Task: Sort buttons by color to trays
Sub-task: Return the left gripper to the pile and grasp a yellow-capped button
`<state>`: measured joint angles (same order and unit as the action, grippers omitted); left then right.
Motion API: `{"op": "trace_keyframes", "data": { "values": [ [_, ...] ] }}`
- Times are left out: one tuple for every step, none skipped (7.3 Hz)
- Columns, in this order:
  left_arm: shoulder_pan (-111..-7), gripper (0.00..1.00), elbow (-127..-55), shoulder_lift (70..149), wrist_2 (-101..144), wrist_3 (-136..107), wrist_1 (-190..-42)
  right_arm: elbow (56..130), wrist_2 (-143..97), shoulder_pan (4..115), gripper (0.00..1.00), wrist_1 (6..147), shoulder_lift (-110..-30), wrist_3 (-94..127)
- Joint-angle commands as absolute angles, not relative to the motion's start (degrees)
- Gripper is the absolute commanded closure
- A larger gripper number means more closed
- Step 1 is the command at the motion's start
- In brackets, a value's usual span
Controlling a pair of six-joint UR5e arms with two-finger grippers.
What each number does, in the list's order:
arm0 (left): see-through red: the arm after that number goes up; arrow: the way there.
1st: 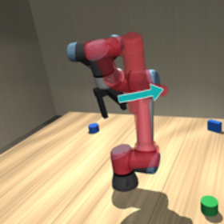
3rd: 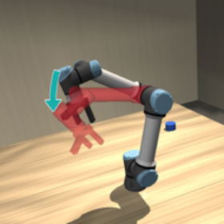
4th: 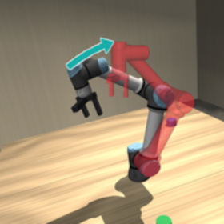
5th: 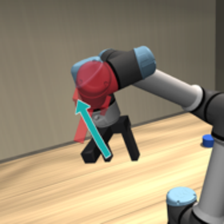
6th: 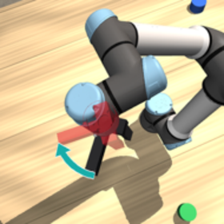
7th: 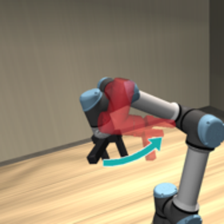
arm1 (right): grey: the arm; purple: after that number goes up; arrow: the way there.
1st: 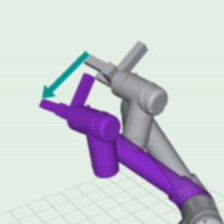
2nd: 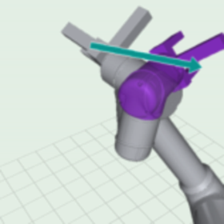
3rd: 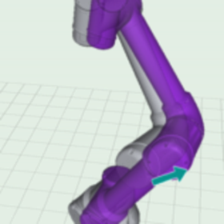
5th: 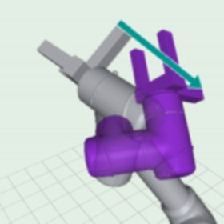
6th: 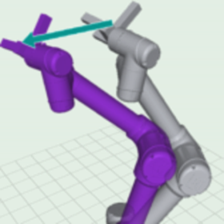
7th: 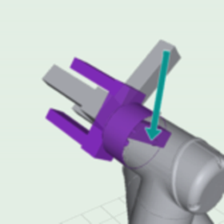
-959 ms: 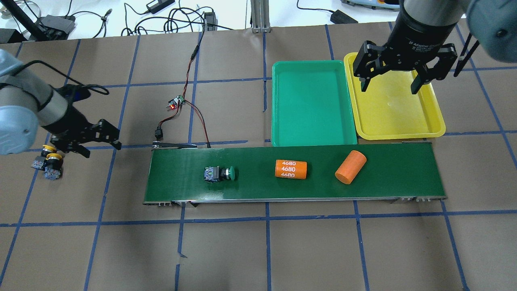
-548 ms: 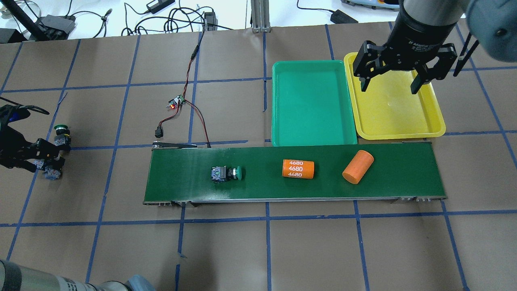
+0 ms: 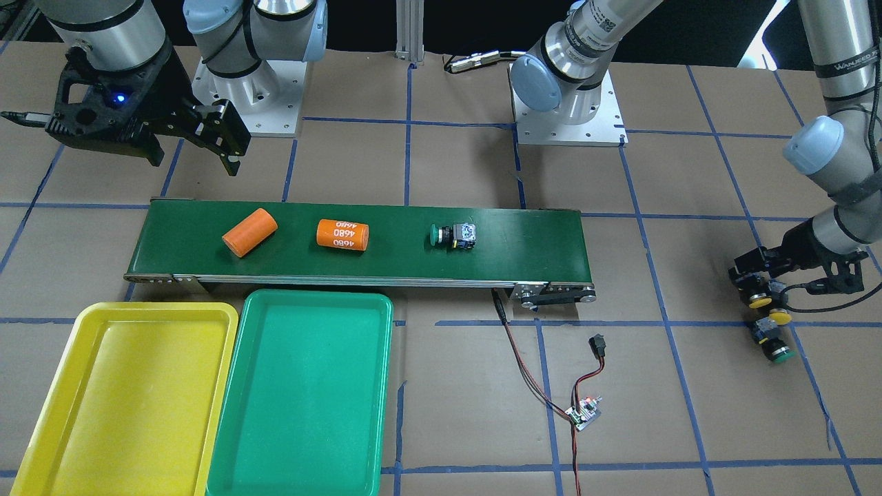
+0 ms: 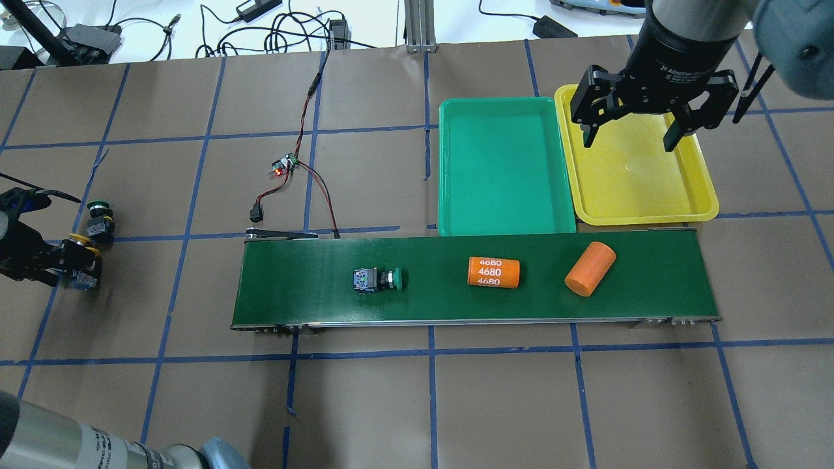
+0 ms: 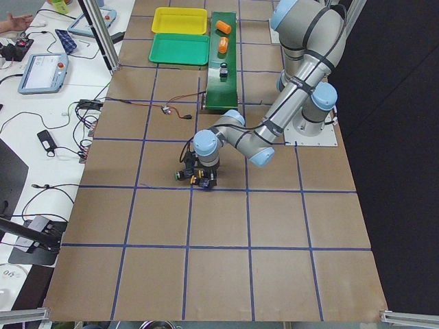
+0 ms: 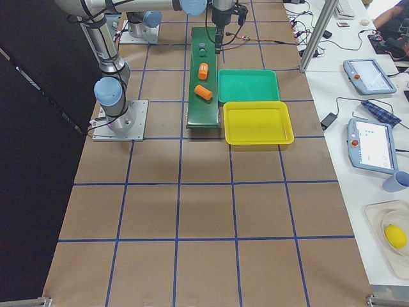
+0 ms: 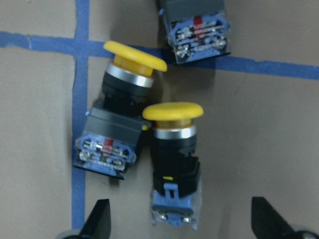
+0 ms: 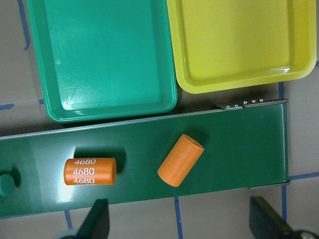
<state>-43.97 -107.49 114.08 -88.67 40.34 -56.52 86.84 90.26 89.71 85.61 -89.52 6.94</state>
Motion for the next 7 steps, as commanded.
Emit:
{"op": "trace_keyframes", "data": {
  "values": [
    [-44.0, 1.00, -107.8, 114.0, -88.8, 41.3, -55.7, 86.8, 90.3, 89.6, 0.00, 85.6, -89.6, 6.9],
    [-44.4, 1.00, -107.9, 113.2, -88.9, 40.9, -56.4, 86.8, 90.3, 89.6, 0.00, 85.6, -89.6, 6.9],
    [-45.3, 1.00, -107.5, 110.8, -88.6, 39.7, -61.2, 86.8, 90.2, 89.6, 0.00, 85.6, -89.6, 6.9],
    [-48.6, 1.00, -107.7, 106.9, -88.4, 34.2, -64.6, 86.8, 90.3, 89.6, 0.00, 85.6, -89.6, 6.9],
    [-54.8, 1.00, -107.8, 102.3, -88.2, 28.9, -70.4, 86.8, 90.2, 89.6, 0.00, 85.6, -89.6, 6.9],
    [-59.9, 1.00, -108.2, 98.1, -85.8, 26.9, -77.4, 86.8, 90.2, 89.6, 0.00, 85.6, -89.6, 6.9],
    [-65.2, 1.00, -109.9, 94.5, -84.9, 18.3, -78.6, 86.8, 90.2, 89.6, 0.00, 85.6, -89.6, 6.9]
  ]
}}
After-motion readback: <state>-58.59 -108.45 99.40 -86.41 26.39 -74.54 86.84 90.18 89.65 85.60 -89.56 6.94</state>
